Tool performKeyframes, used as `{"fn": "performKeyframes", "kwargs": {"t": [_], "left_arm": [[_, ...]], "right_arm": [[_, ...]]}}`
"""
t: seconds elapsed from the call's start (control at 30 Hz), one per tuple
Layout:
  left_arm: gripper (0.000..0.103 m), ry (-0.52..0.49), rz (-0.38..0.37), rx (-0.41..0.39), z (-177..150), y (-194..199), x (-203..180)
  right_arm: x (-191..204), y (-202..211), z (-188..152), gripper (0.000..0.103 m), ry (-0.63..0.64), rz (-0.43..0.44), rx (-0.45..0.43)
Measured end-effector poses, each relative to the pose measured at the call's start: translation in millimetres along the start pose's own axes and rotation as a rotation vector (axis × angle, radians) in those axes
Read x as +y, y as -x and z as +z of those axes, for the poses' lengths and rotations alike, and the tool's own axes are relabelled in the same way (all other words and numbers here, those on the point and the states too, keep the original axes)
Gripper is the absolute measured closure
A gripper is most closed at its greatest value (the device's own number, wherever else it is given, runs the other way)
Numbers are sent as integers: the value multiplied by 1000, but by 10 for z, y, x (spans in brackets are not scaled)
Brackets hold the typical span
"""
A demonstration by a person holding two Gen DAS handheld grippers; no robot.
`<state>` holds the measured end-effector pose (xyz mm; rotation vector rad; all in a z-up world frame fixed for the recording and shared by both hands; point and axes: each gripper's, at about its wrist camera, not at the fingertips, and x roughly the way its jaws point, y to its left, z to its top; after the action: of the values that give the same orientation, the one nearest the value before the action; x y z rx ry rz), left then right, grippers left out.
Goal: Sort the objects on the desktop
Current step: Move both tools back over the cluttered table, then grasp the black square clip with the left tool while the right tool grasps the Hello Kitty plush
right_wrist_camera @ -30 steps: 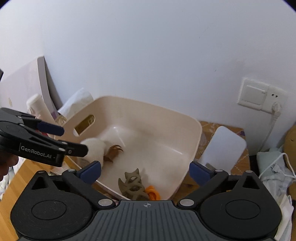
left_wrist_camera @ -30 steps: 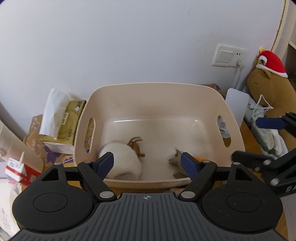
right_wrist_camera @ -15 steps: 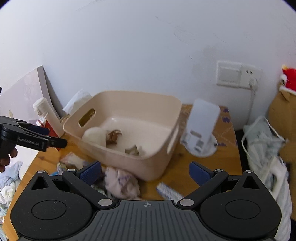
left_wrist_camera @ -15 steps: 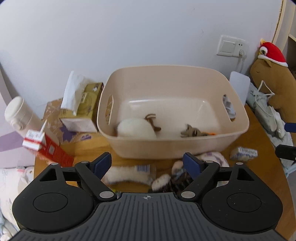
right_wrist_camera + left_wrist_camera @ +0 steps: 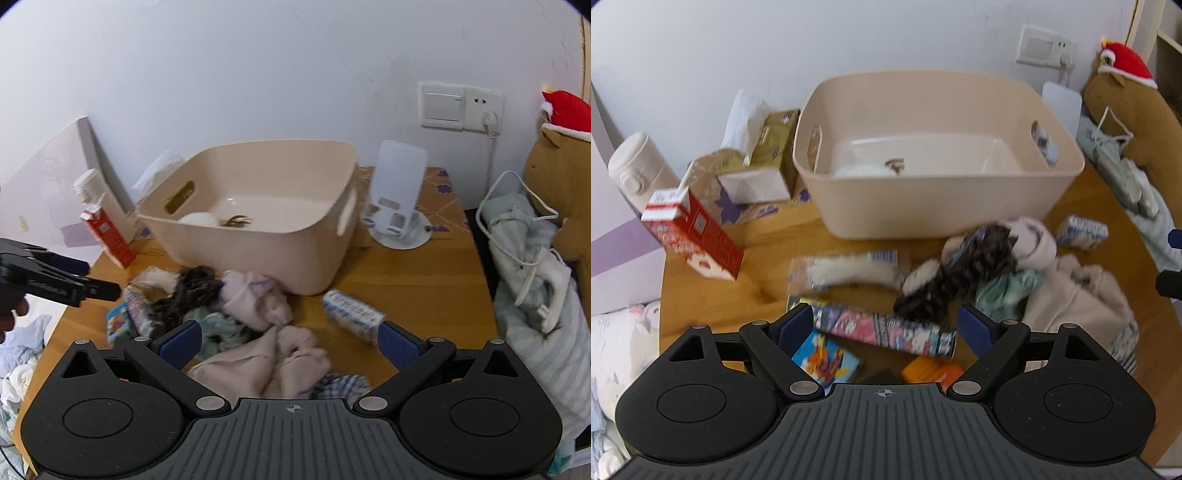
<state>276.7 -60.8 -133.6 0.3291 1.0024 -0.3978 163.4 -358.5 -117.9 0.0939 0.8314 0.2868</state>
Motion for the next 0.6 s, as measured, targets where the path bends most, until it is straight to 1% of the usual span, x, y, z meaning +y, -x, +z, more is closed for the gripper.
{"fn": "performKeyframes", "kwargs": {"t": [0.13, 0.23, 0.33, 0.47, 0.6], "left_arm": [[17, -5, 14, 31, -153, -51, 28], [17, 6, 35, 38, -287, -95, 52], [17, 27, 44, 60, -419, -161, 85], [17, 55, 56, 81, -539, -242, 138], [17, 92, 65, 89, -594, -312, 193]], "right_arm": [[194, -38, -141, 0, 20, 25, 24], [317, -90, -242, 0, 22, 46, 54], [431, -137, -349, 0, 45, 45, 72], [545, -178, -452, 4, 48, 56, 87], [653, -268, -543, 7, 67, 71, 137]]}}
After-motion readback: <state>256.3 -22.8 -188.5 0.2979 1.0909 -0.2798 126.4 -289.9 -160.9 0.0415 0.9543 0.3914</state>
